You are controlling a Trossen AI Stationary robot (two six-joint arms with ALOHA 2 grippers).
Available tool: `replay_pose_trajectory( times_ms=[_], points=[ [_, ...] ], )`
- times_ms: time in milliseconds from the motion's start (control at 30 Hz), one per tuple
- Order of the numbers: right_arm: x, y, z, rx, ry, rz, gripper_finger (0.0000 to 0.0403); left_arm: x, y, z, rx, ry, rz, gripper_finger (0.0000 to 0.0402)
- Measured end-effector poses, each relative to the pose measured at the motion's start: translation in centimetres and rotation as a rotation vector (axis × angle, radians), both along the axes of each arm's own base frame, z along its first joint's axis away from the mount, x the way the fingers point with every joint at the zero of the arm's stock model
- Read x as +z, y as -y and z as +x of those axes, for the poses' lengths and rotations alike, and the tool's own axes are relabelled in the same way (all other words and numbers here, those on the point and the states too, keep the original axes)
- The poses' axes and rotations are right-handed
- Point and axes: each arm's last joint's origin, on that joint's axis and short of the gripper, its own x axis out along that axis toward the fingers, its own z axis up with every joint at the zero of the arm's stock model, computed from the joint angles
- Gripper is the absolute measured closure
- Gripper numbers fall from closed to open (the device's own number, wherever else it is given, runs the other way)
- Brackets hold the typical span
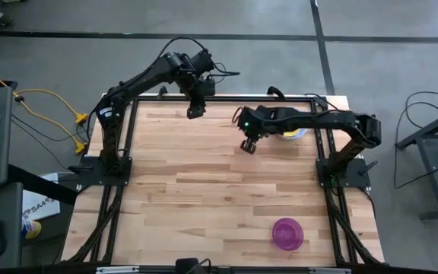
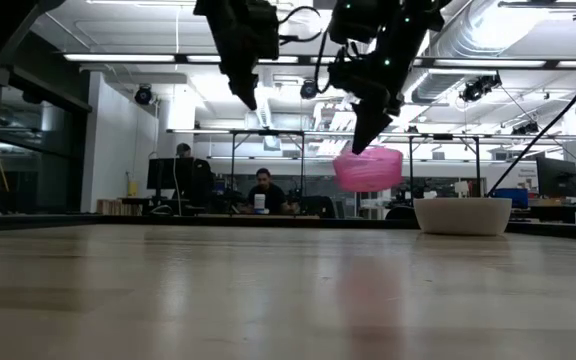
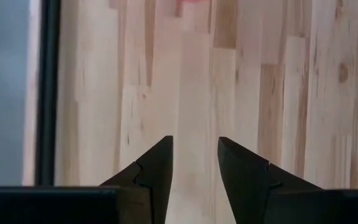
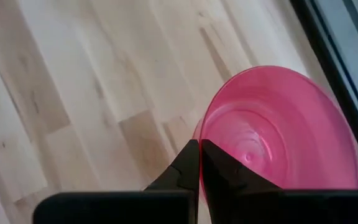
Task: Nest bowls inside each other
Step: Stack the pink bowl on top of the yellow bowl
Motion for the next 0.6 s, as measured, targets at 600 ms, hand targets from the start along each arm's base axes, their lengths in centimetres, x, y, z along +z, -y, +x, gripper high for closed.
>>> replay_pose_trajectory(
  times_ms=[600],
  points=[
    [3.0,-0.8,-9.7,-0.224,0.196,0.012,0.04,-5.7,-0.2,0.6,-0.005,-0.077,-0.107,0.0275]
  ],
)
